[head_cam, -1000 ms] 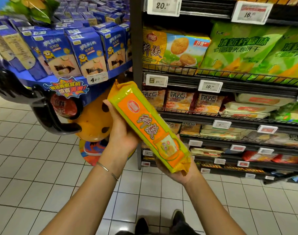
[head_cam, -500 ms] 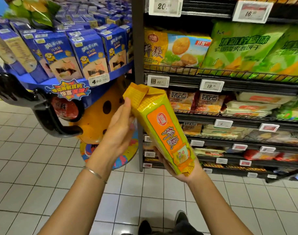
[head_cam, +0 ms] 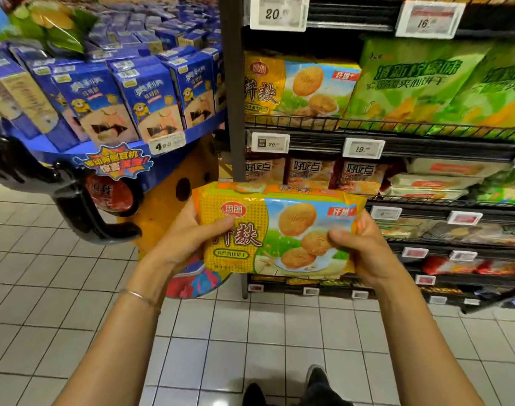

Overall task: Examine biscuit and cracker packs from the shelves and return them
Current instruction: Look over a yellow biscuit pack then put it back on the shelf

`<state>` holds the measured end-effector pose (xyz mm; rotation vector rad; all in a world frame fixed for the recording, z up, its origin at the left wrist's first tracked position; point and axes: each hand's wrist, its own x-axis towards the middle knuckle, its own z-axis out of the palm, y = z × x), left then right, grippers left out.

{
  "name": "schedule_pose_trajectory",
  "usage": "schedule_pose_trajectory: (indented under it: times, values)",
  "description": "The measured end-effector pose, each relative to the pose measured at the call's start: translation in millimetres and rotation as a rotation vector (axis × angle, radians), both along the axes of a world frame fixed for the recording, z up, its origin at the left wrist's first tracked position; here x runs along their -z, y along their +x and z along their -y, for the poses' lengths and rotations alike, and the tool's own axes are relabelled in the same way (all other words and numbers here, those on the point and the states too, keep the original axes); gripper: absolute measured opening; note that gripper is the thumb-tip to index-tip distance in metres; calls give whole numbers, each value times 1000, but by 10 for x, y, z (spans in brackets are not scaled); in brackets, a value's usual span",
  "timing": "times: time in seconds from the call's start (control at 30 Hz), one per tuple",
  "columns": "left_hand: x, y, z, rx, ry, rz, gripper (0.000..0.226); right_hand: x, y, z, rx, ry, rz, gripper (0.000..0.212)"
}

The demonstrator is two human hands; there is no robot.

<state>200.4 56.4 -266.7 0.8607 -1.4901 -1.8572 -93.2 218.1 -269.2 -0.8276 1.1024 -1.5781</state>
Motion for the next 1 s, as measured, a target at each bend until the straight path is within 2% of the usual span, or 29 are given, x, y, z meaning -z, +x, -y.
schedule_pose_trajectory:
  times: [0.07, 0.13, 0.27, 0.33, 0.4, 0.43, 0.5, 0.53, 0.67, 0.77, 0.87, 0.93, 1.0]
  values:
    - [62, -11, 19, 5, -38, -15, 102, -30, -54, -35, -51, 36, -40, 85]
    - [87, -7, 4, -23, -38, -42, 105, -73, -76, -57, -64, 65, -84, 88]
    - [63, -63, -55, -82, 13, -96, 91, -295, -78, -100, -120, 45, -57, 79]
    - [61, -124, -107, -76, 177, -135, 90, -474, -97, -109, -195, 15, -51, 70]
    - [94, -184, -173, 16, 437, -201, 89, -633, -100, -91, -243, -2, -53, 71]
    - [108, -215, -208, 70, 537, -235, 80, -691, -80, -59, -259, -17, -48, 74]
    - [145, -292, -287, 184, 678, -262, 61, -758, 9, 63, -188, -25, -47, 75]
    - [166, -336, -335, 229, 745, -243, 59, -777, 70, 132, -133, -1, -15, 73]
    - [288, -419, -515, 306, 964, -131, 75, -709, 117, 257, 94, 54, 108, 51]
    - [342, -356, -549, 362, 993, -181, 81, -622, 61, 239, 147, 87, 144, 59]
    - [403, -238, -528, 424, 1100, -338, 72, -542, 38, 195, 210, 171, 102, 82]
    - [389, -214, -512, 431, 1196, -529, 70, -533, 48, 181, 234, 208, 103, 84]
    - [368, -260, -491, 408, 1201, -577, 70, -516, 41, 186, 258, 233, 113, 82]
